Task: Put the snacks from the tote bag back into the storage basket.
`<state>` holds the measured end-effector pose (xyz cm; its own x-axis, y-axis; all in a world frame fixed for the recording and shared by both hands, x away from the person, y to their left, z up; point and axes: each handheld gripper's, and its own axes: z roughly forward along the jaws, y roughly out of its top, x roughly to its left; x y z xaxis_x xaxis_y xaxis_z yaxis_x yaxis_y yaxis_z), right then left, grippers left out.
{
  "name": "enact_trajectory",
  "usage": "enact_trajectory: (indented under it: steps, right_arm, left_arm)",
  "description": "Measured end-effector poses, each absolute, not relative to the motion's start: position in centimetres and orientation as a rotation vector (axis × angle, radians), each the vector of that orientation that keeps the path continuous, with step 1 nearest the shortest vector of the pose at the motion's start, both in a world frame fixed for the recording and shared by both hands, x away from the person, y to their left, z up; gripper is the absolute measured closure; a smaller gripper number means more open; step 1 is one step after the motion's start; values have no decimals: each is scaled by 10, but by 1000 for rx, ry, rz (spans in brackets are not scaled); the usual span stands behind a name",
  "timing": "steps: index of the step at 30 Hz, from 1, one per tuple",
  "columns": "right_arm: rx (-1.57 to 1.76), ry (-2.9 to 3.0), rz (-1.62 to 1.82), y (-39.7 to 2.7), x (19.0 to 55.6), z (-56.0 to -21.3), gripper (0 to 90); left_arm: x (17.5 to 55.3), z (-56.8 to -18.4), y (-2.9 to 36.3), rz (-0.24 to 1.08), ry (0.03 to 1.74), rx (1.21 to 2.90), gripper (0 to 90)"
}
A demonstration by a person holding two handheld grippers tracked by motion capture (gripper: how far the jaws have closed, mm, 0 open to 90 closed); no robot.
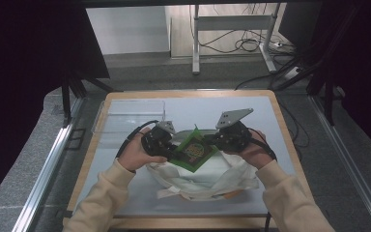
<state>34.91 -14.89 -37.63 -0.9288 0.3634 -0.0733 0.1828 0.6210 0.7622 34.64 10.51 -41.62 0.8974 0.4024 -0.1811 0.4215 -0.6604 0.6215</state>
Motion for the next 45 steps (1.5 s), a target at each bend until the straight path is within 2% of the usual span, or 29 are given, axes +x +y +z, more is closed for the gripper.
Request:
enact_trajectory:
  steps: [8,12,21,23,30,36,45]
  right_arm:
    - [444,2622,1206,-148,349,-377,846]
    - [441,2616,1226,-149,349,-377,810]
    - [489,2519,1375,-162,341,-368,576]
    - [552,2475,1400,-169,337,-368,489]
    - [708,2407,1443,-185,330,-376,396]
    - [836,2391,1482,-189,320,-400,357]
    - [899,2413,1566,-182,315,-420,350]
  left_arm:
    - [344,-417,107,-31,592,2353,723]
    - [342,-417,109,-26,591,2342,725]
    - [337,-416,121,13,613,2291,726]
    - [335,-416,125,16,623,2265,726]
    - [327,-415,135,23,641,2182,726]
    - [323,-413,140,60,644,2132,725]
    - [316,-408,147,68,645,2038,725]
